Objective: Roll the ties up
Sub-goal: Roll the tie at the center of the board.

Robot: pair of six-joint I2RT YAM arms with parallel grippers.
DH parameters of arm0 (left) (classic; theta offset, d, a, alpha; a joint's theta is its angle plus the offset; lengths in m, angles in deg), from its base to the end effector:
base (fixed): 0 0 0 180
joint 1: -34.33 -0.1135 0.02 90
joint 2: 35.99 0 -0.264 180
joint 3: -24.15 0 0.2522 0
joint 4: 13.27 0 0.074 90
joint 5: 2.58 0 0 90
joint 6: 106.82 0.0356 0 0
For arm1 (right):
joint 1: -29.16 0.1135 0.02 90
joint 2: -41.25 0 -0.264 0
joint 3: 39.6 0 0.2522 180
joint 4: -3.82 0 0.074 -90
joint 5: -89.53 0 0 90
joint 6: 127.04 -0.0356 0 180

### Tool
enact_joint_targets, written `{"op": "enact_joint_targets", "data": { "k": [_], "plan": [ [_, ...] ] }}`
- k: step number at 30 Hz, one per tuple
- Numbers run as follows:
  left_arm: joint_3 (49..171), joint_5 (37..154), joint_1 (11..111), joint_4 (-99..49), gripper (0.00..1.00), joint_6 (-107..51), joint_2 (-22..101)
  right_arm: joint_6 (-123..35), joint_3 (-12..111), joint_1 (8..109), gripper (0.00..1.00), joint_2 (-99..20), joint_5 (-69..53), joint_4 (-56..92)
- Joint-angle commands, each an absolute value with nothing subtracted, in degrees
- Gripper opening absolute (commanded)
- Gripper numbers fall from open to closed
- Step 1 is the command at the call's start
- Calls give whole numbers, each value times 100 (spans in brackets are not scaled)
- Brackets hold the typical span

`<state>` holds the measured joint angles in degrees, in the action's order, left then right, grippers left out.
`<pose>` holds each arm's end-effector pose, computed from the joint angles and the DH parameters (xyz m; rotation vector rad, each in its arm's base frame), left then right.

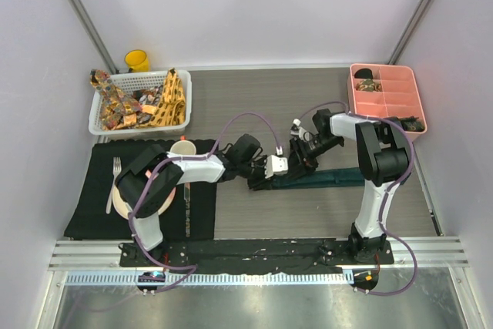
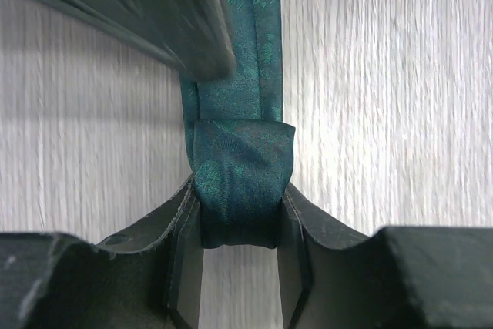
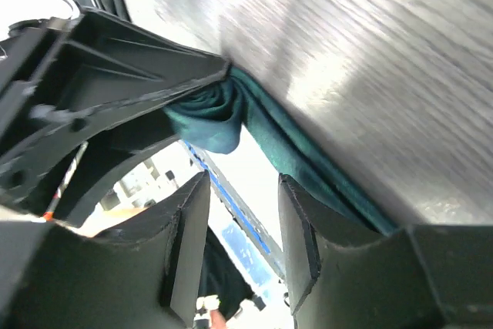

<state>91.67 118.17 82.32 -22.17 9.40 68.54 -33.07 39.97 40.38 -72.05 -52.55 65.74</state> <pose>0.2277 -0.2800 0.1421 1.6346 1.7249 -0.8184 0.3131 0.0907 0.1205 0.2920 -2.6820 -1.3067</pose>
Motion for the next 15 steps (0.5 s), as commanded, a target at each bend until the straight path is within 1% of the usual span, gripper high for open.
{"op": "enact_joint_targets", "data": {
  "k": [1, 6, 13, 14, 15],
  "plan": [
    [9012, 11301, 8241, -3090, 23, 850, 6764, -3606, 4236, 4277, 47, -6870, -5215, 6513],
    [9108, 11081, 8241, -3169, 25, 692, 6808, -4055, 4246, 4699, 46, -7063, -5286, 6241],
    [9188, 10984, 8250, -3152, 27, 621, 6869, -4371, 4228, 4920, 46, -7266, -5031, 5775],
    [9196, 10975, 8259, -3134, 28, 612, 6869, -4415, 4237, 4920, 44, -7362, -4996, 5627],
    [9196, 10984, 8259, -3143, 28, 612, 6878, -4416, 4246, 4920, 40, -7415, -4917, 5608]
  ]
}}
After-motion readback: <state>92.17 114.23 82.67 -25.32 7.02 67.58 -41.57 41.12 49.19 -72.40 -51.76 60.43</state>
